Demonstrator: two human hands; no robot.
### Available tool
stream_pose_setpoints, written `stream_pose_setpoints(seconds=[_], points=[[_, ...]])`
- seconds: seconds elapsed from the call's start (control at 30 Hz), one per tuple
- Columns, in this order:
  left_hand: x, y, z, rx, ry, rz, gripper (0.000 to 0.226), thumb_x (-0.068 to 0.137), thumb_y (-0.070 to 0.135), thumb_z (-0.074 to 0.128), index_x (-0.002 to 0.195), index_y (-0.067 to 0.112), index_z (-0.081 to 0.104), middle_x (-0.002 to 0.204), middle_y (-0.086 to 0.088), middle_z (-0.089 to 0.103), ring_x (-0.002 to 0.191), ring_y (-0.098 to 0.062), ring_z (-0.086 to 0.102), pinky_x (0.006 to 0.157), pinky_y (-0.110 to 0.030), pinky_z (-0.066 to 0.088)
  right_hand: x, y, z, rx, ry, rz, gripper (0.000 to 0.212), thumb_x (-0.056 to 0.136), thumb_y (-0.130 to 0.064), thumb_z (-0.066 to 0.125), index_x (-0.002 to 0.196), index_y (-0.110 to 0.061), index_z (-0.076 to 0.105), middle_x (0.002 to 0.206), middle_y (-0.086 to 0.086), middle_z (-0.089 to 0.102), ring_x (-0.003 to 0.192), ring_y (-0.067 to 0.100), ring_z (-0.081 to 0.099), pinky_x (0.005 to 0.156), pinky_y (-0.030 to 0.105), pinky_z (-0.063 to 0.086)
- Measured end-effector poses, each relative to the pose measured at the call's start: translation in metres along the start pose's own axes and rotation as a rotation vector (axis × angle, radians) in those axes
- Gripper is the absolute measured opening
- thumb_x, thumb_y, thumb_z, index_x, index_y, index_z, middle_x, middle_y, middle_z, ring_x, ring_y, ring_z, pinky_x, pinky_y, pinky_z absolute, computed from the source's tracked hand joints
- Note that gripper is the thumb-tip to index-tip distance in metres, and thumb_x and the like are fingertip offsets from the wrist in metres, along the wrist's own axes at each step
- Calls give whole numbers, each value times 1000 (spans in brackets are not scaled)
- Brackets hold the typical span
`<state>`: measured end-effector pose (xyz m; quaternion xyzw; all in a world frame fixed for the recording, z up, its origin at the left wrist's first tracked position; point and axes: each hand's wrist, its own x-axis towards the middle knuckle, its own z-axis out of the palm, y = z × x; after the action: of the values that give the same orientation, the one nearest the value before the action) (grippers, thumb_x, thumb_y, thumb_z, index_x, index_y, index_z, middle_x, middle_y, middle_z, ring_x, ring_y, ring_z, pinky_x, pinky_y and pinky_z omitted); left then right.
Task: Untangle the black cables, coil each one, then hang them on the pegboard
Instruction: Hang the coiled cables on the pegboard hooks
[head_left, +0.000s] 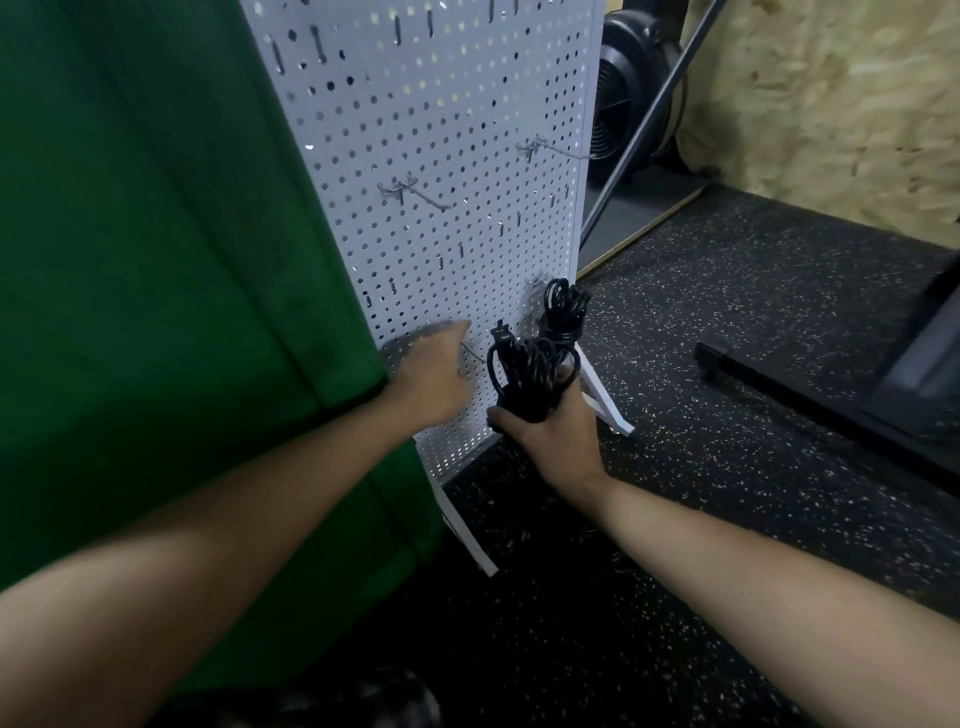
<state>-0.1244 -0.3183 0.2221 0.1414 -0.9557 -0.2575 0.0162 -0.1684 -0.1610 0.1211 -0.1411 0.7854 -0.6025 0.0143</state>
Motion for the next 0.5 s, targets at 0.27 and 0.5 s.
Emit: stream_pose_setpoints(seconds=[0.27, 0.5], points=[[3, 2, -4, -197, 35, -85, 82, 88, -11, 58, 161, 14, 32, 155, -4, 50, 137, -20, 51, 113, -39, 46, 9, -8, 32, -63, 42, -54, 61, 70, -42, 95, 116, -18, 63, 112, 4, 61, 109, 20, 59, 96, 36, 49], [9, -3, -2, -241, 103, -128, 69, 90, 7, 62, 156, 17, 43, 138, -5, 65, 118, -17, 62, 108, -37, 49, 16, -9, 54, -133, -27, -102, 48, 90, -31, 75, 128, -9, 55, 117, 3, 46, 110, 16, 47, 94, 28, 42]])
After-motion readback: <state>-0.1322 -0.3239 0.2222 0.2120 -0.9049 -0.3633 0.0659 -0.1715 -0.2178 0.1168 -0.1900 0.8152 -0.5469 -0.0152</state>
